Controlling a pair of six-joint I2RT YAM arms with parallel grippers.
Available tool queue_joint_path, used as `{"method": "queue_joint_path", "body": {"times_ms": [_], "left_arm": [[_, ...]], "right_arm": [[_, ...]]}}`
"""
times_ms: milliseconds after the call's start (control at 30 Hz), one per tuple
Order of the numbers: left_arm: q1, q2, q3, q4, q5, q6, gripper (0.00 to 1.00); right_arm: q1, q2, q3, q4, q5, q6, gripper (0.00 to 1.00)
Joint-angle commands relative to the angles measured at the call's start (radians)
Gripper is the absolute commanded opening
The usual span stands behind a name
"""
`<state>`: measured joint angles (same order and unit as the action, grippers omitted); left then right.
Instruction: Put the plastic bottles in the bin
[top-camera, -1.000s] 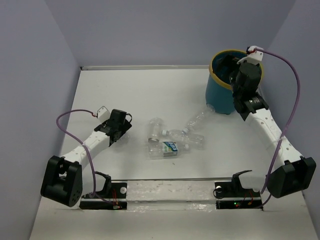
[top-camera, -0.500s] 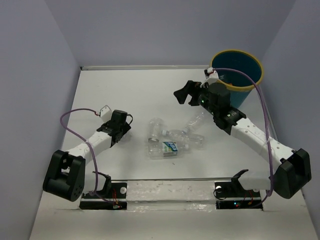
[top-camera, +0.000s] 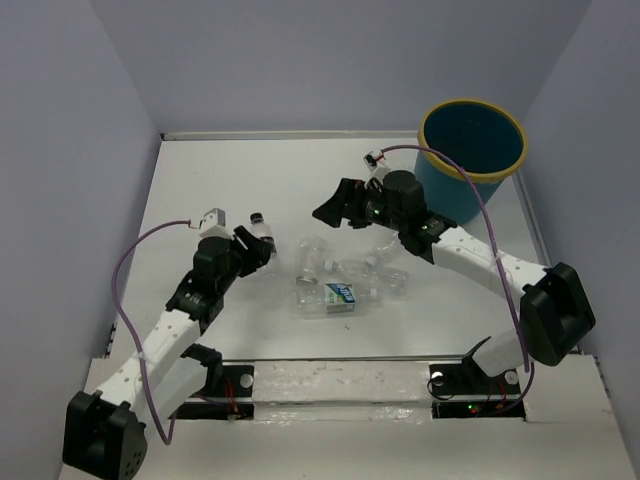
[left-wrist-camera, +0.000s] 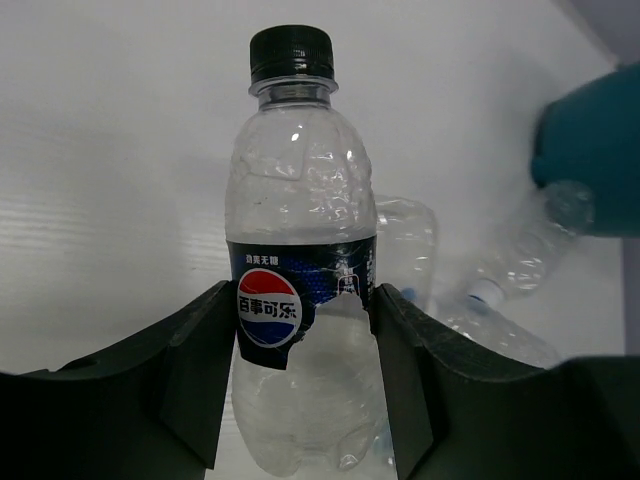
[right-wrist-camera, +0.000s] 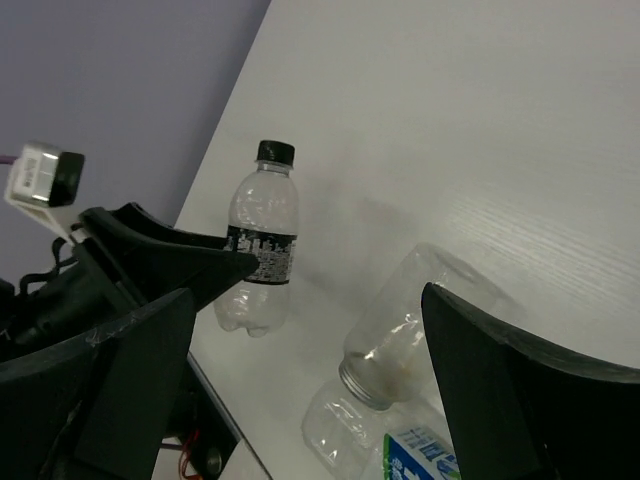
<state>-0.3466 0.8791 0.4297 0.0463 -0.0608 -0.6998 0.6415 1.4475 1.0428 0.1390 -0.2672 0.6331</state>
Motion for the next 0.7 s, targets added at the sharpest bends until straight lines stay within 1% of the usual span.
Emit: {"method": "queue_joint_path", "body": {"times_ms": [0, 67, 100, 200, 333, 533, 567, 600, 633, 667], "left_arm": [[-0.008, -0.155, -0.029, 0.181, 0.251, 0.091, 0.23], [-0.011, -0.189, -0.023, 0.193, 0.297, 0.102, 0.23], [-0.009, -0.189, -0.023, 0.207, 0.343, 0.1, 0.24], [-0.014, -0.161, -0.016, 0.25, 0.421, 0.088, 0.24], [-0.034, -0.149, 0.003, 0.274, 0.45, 0.094, 0.25], [-0.057, -0.138, 0.009, 0.314, 0.495, 0.099, 0.25], [-0.061, -0.137, 0.011, 0.316, 0.493, 0.098, 0.26], [-0.063, -0.137, 0.011, 0.323, 0.496, 0.097, 0.27], [-0.066, -0.137, 0.011, 0.325, 0.501, 0.095, 0.29], [-0.068, -0.137, 0.012, 0.326, 0.503, 0.095, 0.43]], "right_arm": [[0.027, 0.046, 0.095, 0.071, -0.132, 0.042, 1.0], [0.058, 0.074, 0.12, 0.067, -0.126, 0.036, 1.0], [0.058, 0.082, 0.128, 0.067, -0.121, 0.031, 1.0], [0.082, 0.12, 0.154, 0.065, -0.122, 0.025, 1.0], [0.092, 0.175, 0.169, 0.07, -0.135, 0.04, 1.0], [0.092, 0.244, 0.164, 0.149, -0.214, 0.111, 1.0], [0.101, 0.258, 0.16, 0.177, -0.222, 0.12, 0.97], [0.101, 0.261, 0.155, 0.191, -0.231, 0.14, 0.92], [0.101, 0.261, 0.154, 0.201, -0.231, 0.148, 0.84], [0.101, 0.26, 0.151, 0.211, -0.228, 0.157, 0.64]]}}
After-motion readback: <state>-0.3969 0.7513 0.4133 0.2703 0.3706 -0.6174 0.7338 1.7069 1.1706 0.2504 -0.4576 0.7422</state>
